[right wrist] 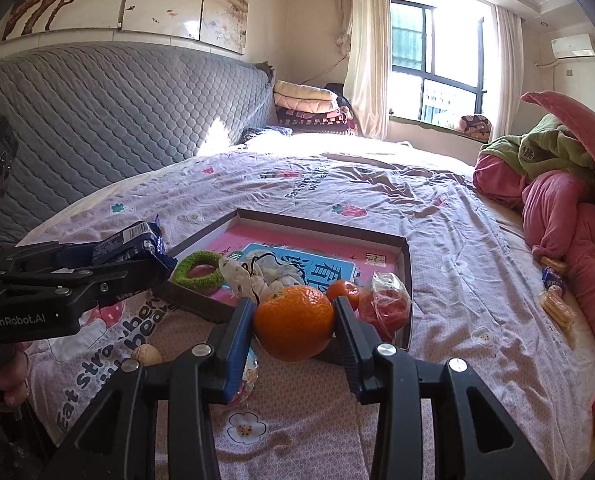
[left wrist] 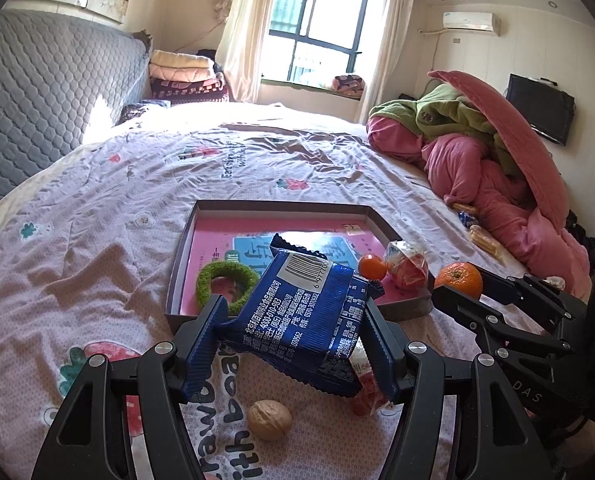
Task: Organize objects
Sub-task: 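Carry the packet over the tray with the left tool while the right tool carries the orange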
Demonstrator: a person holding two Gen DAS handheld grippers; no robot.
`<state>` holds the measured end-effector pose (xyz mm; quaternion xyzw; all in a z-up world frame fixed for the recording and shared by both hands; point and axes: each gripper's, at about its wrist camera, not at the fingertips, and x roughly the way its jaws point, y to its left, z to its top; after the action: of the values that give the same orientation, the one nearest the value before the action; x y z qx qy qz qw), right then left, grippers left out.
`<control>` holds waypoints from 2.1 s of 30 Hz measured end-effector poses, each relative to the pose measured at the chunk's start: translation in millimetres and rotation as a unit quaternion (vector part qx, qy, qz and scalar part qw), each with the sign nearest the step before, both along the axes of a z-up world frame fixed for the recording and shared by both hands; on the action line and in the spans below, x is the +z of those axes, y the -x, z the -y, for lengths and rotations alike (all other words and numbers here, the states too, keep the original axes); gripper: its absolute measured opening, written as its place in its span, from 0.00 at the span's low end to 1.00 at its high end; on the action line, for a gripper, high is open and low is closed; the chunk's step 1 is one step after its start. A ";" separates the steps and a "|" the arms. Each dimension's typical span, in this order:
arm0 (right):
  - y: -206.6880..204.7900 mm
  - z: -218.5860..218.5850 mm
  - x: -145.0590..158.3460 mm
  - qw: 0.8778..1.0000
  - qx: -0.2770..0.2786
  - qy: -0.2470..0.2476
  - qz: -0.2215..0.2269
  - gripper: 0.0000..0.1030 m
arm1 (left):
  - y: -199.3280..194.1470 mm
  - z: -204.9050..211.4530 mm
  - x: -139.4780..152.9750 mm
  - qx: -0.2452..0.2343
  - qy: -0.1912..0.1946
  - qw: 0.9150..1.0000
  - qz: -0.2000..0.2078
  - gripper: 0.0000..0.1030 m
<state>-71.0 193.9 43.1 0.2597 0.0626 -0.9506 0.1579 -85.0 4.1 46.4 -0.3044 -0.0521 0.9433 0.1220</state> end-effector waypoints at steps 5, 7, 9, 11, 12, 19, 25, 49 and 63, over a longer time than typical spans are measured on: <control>6.4 -1.3 1.3 1.000 -0.003 0.002 -0.001 0.40 | 5.3 -2.9 1.0 0.004 0.006 1.000 0.001 0.65; 9.7 -1.9 1.2 1.000 -0.003 0.003 0.000 0.40 | 6.3 -4.2 2.5 0.003 0.006 1.000 0.000 0.65; 11.8 -1.9 2.0 1.000 -0.005 0.004 -0.002 0.40 | 7.9 -5.4 3.8 0.003 0.006 1.000 -0.001 0.65; 13.6 -1.3 3.4 1.000 -0.006 0.005 -0.003 0.40 | 9.8 -6.3 4.5 0.003 0.005 1.000 -0.001 0.65; 14.7 -1.6 3.7 1.000 -0.006 0.006 -0.004 0.40 | 10.6 -6.4 4.5 0.002 0.005 1.000 0.000 0.65; 22.2 -1.4 6.7 1.000 -0.009 0.009 -0.007 0.40 | 15.8 -3.1 5.7 0.012 0.007 1.000 -0.004 0.65; 27.0 -0.8 10.1 1.000 -0.007 0.010 -0.011 0.40 | 21.7 6.0 10.0 0.023 0.005 1.000 -0.006 0.65; 58.3 -0.8 37.5 0.999 -0.005 0.019 -0.044 0.40 | 63.5 28.0 38.7 0.056 -0.005 0.998 -0.025 0.65; 74.9 4.0 26.8 1.000 -0.003 0.011 -0.027 0.40 | 79.7 14.6 16.7 0.048 0.004 0.999 -0.006 0.65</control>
<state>-145.9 189.9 69.9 0.2320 0.0558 -0.9585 0.1561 -164.8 -10.5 63.1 -0.2963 -0.0624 0.9500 0.0761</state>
